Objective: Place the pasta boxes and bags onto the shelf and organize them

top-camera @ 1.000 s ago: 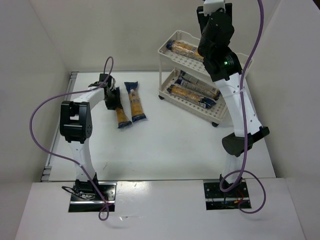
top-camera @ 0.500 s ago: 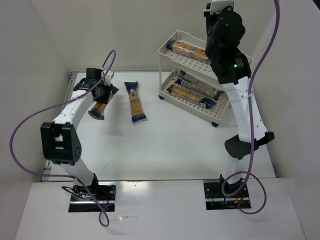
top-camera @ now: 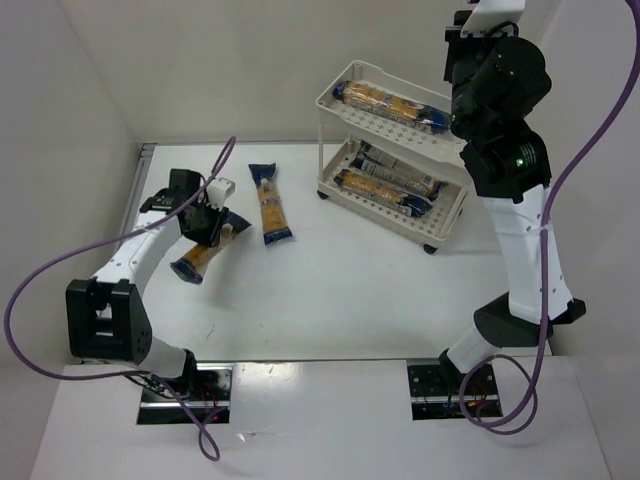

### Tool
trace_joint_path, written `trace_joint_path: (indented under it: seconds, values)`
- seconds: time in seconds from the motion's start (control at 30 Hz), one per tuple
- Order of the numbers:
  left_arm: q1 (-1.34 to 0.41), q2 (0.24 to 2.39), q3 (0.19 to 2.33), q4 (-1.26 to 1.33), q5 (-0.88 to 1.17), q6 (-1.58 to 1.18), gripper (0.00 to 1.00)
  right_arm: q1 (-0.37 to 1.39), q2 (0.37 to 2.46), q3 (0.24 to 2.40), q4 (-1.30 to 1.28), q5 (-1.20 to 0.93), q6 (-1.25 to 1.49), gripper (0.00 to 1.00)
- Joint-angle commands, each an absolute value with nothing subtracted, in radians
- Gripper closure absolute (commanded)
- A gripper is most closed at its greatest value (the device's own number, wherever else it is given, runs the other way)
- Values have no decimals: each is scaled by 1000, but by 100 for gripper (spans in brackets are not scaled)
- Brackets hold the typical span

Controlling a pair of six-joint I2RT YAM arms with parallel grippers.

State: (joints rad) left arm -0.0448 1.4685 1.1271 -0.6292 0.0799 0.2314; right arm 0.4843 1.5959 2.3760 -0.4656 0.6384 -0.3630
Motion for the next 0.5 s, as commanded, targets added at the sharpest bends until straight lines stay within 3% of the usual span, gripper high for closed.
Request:
trace_joint_path:
  seconds: [0.0, 0.4, 0.43, 0.47]
  values:
    - [-44, 1315, 1244, -540, 127, 254, 100, 489, 1545, 2324, -465, 634, -357, 71]
    - [-136, 1201, 1197, -560, 115, 353, 100, 489, 1468, 2209, -434, 634, -386, 71]
    - [-137, 1201, 1183, -560, 101, 353, 100, 489, 1457, 2197, -434, 634, -387, 66]
    - [-137, 1221, 1169, -560, 37, 330, 97, 489, 1457, 2197, -434, 634, -387, 47]
